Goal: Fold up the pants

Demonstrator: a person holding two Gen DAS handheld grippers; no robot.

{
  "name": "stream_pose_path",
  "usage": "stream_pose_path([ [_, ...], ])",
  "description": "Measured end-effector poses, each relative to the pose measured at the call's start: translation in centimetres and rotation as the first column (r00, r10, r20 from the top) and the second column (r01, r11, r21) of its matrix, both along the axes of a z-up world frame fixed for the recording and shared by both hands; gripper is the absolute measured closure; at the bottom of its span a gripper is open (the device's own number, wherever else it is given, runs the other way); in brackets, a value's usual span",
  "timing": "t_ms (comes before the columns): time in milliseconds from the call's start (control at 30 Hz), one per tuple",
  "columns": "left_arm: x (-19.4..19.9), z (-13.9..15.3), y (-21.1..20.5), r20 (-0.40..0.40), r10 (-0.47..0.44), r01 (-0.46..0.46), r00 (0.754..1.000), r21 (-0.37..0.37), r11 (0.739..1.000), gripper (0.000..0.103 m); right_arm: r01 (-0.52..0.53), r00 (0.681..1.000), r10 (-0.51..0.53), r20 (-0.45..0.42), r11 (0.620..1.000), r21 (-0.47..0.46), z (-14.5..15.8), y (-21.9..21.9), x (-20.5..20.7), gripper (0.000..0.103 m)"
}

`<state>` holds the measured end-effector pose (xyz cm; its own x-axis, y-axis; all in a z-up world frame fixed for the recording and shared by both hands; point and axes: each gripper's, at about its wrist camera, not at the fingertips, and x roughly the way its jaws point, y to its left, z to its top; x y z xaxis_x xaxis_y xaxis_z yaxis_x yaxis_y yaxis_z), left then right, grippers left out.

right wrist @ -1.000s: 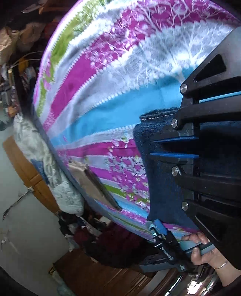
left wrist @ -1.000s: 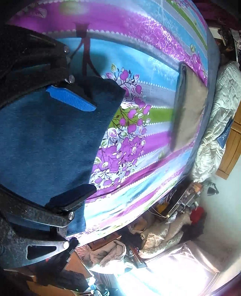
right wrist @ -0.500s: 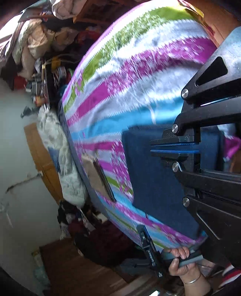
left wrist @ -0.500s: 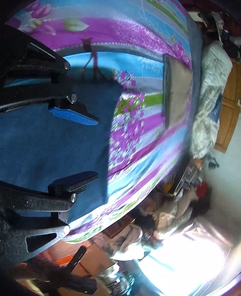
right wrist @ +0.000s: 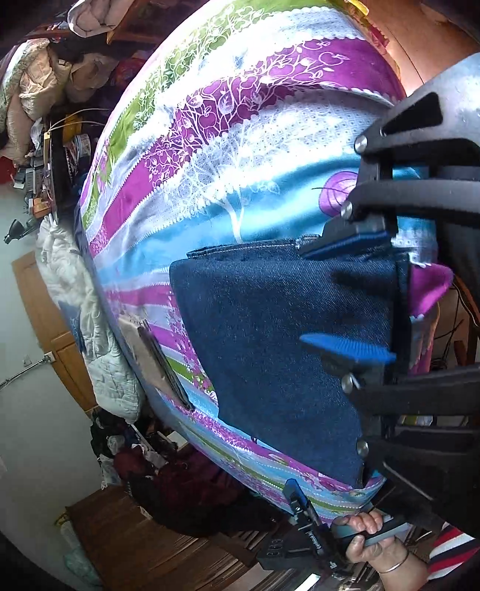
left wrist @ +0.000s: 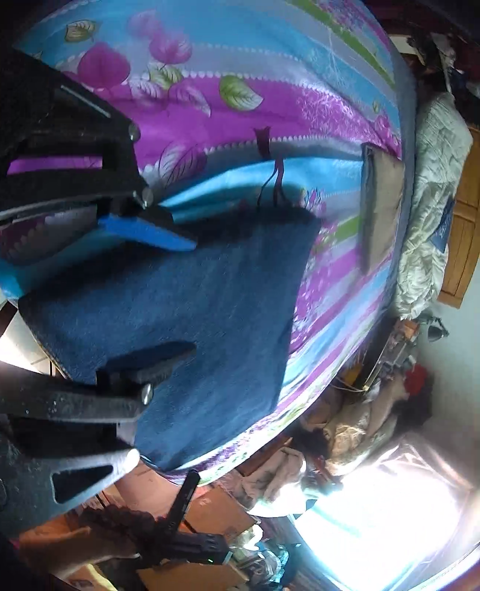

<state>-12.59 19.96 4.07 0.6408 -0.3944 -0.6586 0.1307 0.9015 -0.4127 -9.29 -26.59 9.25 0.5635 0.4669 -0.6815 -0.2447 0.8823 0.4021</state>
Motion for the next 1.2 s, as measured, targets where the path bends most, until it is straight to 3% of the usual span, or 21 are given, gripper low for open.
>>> stream_pose_path([
  [100, 1.9, -0.2, 2.2, -0.040, -0.010, 0.007, 0.999, -0.064, 0.998, 0.039, -0.061, 0.997, 0.063, -0.047, 0.997, 0.039, -1.5, 0.0, 2.3, 0.052],
  [200, 2.3, -0.8, 0.4, -0.045, -0.076, 0.074, 0.996, -0.040, 0.996, 0.039, -0.087, 0.995, 0.089, -0.054, 0.995, 0.038, -2.3, 0.3, 3.6, 0.052],
  [367, 2.7, -2.7, -2.1, -0.093, -0.181, 0.173, 0.979, -0.088, 0.981, 0.039, -0.078, 0.996, 0.078, -0.039, 0.997, 0.000, -2.7, 0.7, 4.7, 0.051],
  [467, 2.6, -3.4, -1.9, -0.111, -0.169, 0.161, 0.979, -0.081, 0.984, 0.039, -0.055, 0.997, 0.057, -0.058, 0.998, 0.034, -3.4, 0.1, 5.2, 0.042],
  [600, 2.9, -3.5, -0.7, -0.130, -0.151, 0.127, 0.980, -0.173, 0.977, 0.039, -0.044, 0.996, 0.049, -0.071, 0.997, 0.070, -4.2, -0.2, 4.6, 0.036],
  [700, 2.8, -3.4, -0.6, -0.134, -0.159, 0.133, 0.978, -0.184, 0.974, 0.039, -0.025, 0.996, 0.035, -0.078, 0.992, 0.125, -4.9, -0.8, 4.4, 0.034],
  [800, 2.8, -3.3, -0.9, -0.139, -0.174, 0.145, 0.975, -0.198, 0.969, 0.036, -0.065, 0.992, 0.084, -0.092, 0.978, 0.199, -5.1, -1.1, 4.2, 0.030],
  [1000, 2.8, -3.4, -1.1, -0.139, -0.192, 0.154, 0.971, -0.248, 0.956, 0.031, -0.114, 0.984, 0.146, -0.100, 0.955, 0.275, -5.8, -1.4, 3.9, 0.032],
  [1200, 4.2, -3.7, -0.6, -0.141, -0.164, 0.128, 0.976, -0.232, 0.964, 0.031, -0.103, 0.986, 0.143, -0.090, 0.930, 0.353, -6.8, -1.8, 6.0, 0.035],
])
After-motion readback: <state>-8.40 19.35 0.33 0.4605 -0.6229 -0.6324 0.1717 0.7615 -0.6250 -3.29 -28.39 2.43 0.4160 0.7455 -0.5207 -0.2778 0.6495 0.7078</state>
